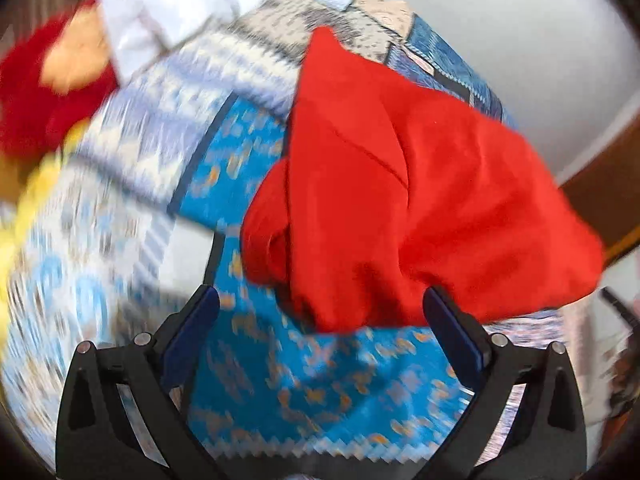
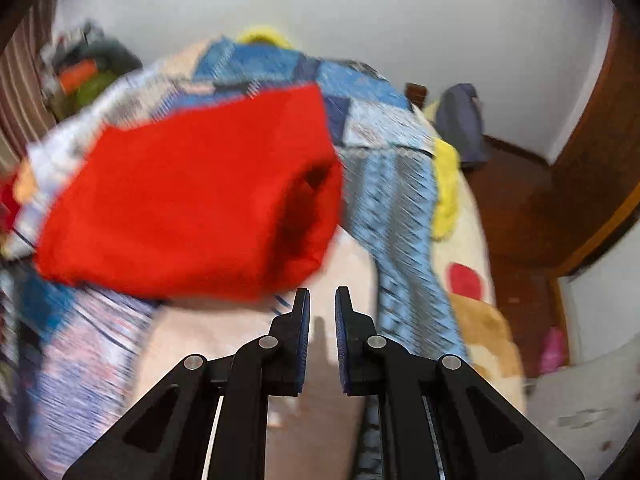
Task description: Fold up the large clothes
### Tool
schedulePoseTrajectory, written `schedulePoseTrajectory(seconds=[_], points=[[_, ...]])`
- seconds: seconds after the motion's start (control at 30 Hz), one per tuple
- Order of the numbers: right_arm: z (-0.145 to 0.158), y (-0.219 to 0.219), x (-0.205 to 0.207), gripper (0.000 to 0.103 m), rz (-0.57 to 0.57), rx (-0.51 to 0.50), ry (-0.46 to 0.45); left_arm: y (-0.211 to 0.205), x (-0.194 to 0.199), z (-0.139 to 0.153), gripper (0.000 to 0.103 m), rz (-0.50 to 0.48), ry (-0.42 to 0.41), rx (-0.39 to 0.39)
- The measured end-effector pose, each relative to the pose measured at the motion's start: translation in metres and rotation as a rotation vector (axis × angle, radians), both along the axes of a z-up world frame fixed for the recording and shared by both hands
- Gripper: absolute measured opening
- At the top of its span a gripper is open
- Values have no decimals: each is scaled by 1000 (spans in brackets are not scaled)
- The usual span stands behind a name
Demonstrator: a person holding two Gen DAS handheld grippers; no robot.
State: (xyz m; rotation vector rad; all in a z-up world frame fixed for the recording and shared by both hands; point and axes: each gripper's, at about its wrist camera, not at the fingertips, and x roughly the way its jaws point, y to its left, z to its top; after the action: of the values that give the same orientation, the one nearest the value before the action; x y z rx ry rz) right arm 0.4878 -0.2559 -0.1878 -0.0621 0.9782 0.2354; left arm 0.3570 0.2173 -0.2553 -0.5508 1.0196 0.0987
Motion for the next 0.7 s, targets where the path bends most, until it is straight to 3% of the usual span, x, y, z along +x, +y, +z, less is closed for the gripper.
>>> schedulePoseTrajectory(seconds=[0.13,0.27,0.37,0.5,0.67,0.7], points=[[10,14,8,7,18,173,16,7,-12,-29,101,78,43,-237],[11,40,23,7,56,245,53,-7,1,-38,100,71,11,-300],[6,54,36,7,68,278,68,-13,21,-55,100,119,9,-393],[-11,64,57,7,65,346,113,-10,49,-53,100,197,-63,-390],[-66,70,84,7,18,293,252,10,74,-54,100,379,-115,-443],[-66,70,82,7,17,295,232,9,79,-51,90,399,-109,-418]])
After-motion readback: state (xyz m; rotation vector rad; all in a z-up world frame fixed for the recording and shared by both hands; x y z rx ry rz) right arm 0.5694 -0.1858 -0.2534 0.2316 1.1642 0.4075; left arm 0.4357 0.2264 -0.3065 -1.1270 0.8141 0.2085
